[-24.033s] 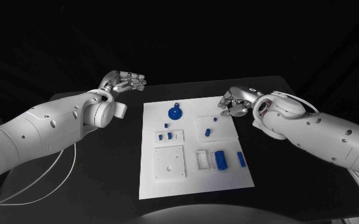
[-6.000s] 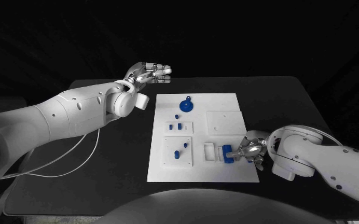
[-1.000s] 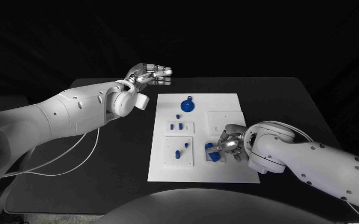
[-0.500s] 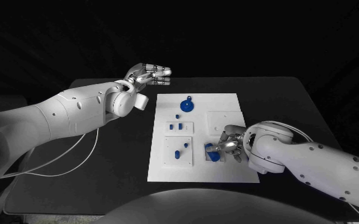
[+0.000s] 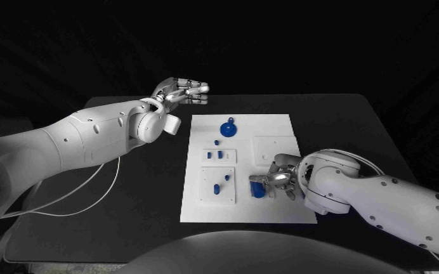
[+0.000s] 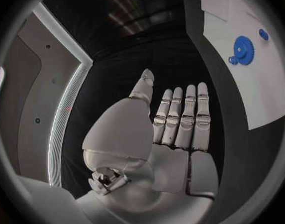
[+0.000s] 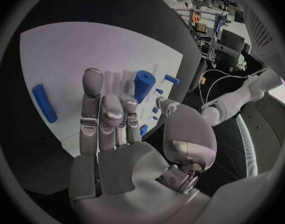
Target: Assemble the parts on the task board
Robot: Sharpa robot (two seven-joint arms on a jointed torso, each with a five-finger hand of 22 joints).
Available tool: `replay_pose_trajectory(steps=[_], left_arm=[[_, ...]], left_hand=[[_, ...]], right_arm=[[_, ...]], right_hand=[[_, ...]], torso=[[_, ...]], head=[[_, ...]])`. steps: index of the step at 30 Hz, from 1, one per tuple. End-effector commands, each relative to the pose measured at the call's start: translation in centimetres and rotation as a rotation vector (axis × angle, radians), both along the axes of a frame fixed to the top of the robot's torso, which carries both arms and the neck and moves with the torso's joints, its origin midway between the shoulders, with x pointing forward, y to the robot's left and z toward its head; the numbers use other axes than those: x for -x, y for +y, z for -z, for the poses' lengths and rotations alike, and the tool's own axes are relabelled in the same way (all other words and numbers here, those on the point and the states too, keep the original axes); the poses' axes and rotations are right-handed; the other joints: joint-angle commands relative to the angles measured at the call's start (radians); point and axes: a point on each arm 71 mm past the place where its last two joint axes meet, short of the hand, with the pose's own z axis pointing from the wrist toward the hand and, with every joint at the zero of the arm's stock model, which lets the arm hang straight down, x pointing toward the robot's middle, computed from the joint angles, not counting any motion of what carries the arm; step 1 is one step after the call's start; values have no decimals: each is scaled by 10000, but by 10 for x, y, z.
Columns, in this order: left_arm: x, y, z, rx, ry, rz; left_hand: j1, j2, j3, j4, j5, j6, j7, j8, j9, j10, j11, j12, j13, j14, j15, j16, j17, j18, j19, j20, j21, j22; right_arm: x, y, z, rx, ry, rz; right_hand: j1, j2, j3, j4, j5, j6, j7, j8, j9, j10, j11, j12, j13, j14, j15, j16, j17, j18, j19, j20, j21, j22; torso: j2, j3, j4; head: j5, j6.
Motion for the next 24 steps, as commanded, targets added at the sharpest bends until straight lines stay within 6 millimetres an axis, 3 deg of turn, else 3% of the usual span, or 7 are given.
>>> replay_pose_trajectory(steps=[1,6,9,13,17,24], left_arm=[[0,-1,-1,83,-31,137],[0,-1,-1,74,-30,124],[0,-1,-1,66,-25,113],[0,0,0,59,-20,102],[0,1,0,51,-13,93],[0,2,0,40,5,86]], left_hand=[[1,80,18,40,51,6,80,4,1,2,90,-4,5,-49,28,-13,-7,-90,-55,-8,-8,-8],[-8,76,8,47,48,3,82,2,0,2,92,-5,5,-55,30,-11,-6,-91,-70,-4,-5,-7],[-8,76,8,47,48,3,82,2,0,2,92,-5,5,-55,30,-11,-6,-91,-70,-4,-5,-7],[-8,76,8,47,48,3,82,2,0,2,92,-5,5,-55,30,-11,-6,-91,-70,-4,-5,-7],[-8,76,8,47,48,3,82,2,0,2,92,-5,5,-55,30,-11,-6,-91,-70,-4,-5,-7],[1,95,11,56,45,14,76,4,1,22,78,-3,6,-59,20,-13,-8,-92,-74,-5,-3,-6]], right_arm=[[3,-3,1,349,177,92],[4,-6,-1,252,152,28],[5,-10,-3,-14,222,-102],[8,-13,-5,-314,309,-232],[9,-16,-7,-486,417,-375],[11,-18,-8,-630,562,-867]], right_hand=[[-26,50,-103,-8,-54,46,-5,-3,68,103,6,16,100,10,-42,6,8,-169,372,-64,36,-2],[340,27,-125,-43,-55,51,-12,-4,130,143,2,-30,215,14,-45,9,10,-174,374,-65,58,-7],[1314,4,-206,-582,-56,83,-24,7,187,168,-12,-17,266,1,-58,-43,-33,-172,369,-76,40,-23],[1786,67,-843,-903,-40,61,-11,4,304,158,6,-29,308,4,-43,-91,-83,-169,368,-61,31,-39],[2114,104,-1477,-879,-34,37,-2,-6,434,158,9,4,368,7,-33,-88,-105,-152,369,-46,18,-58],[2384,167,-1925,-590,-57,27,-3,-4,486,132,9,-79,372,-14,-39,-157,-154,-171,358,-57,-64,-98]], torso=[[0,4,1],[-4,3,-3],[-4,2,-2],[-2,3,-4],[1,6,-2],[7,1,9]], head=[[-16,1],[-19,1],[-26,1],[-23,1],[-25,1],[-31,1]])
